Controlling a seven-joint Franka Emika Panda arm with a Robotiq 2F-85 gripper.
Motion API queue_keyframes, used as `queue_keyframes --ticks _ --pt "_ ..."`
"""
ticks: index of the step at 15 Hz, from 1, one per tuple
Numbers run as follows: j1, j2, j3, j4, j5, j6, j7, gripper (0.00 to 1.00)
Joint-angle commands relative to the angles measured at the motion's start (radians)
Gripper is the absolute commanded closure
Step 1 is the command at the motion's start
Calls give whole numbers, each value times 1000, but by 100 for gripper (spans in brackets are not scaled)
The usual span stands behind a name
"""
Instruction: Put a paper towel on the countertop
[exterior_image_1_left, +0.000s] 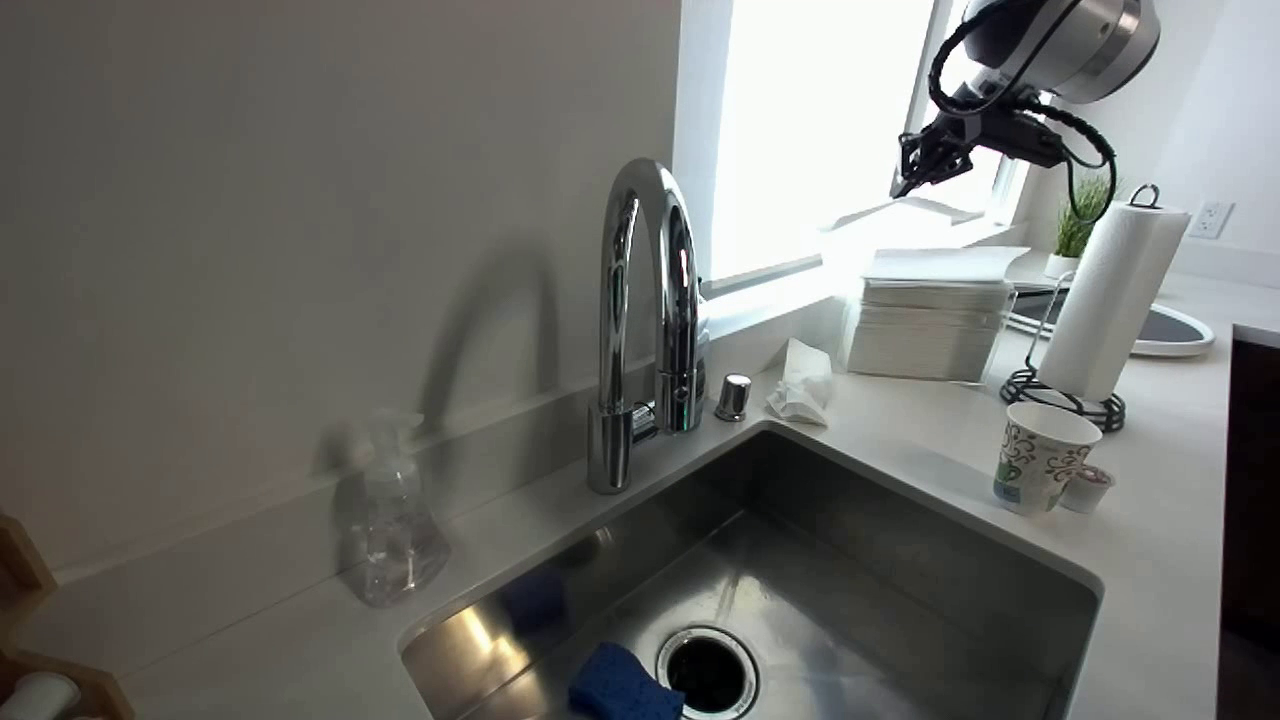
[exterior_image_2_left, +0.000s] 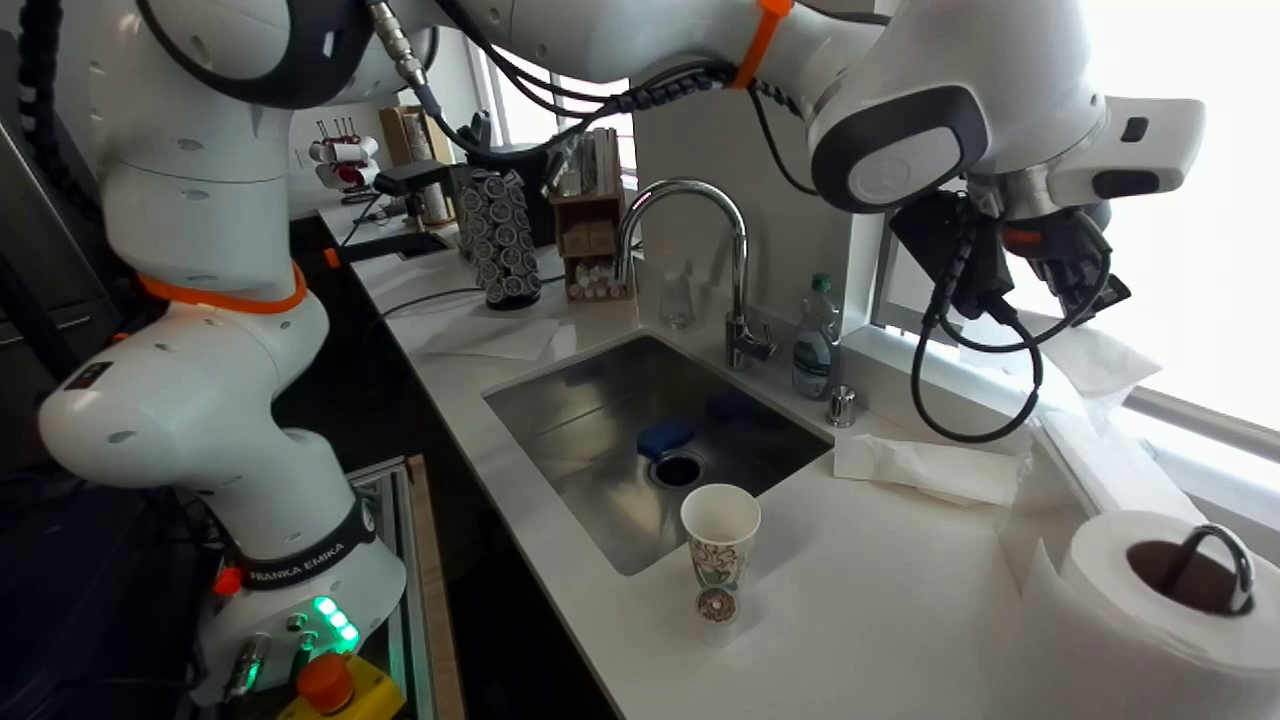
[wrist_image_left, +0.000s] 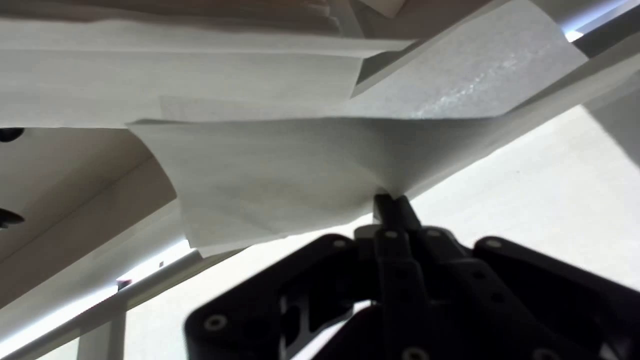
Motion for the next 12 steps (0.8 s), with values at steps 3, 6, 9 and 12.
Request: queue_keyframes --ticks 3,6,9,12 --pt "-45 -132 42 -96 261 -264 -175 100" --pt "23 -189 -61 -171 166 -332 -41 100" --pt "68 -219 -135 -239 63 -294 97 100" --pt "96 -221 -186 -284 -10 -282 232 100"
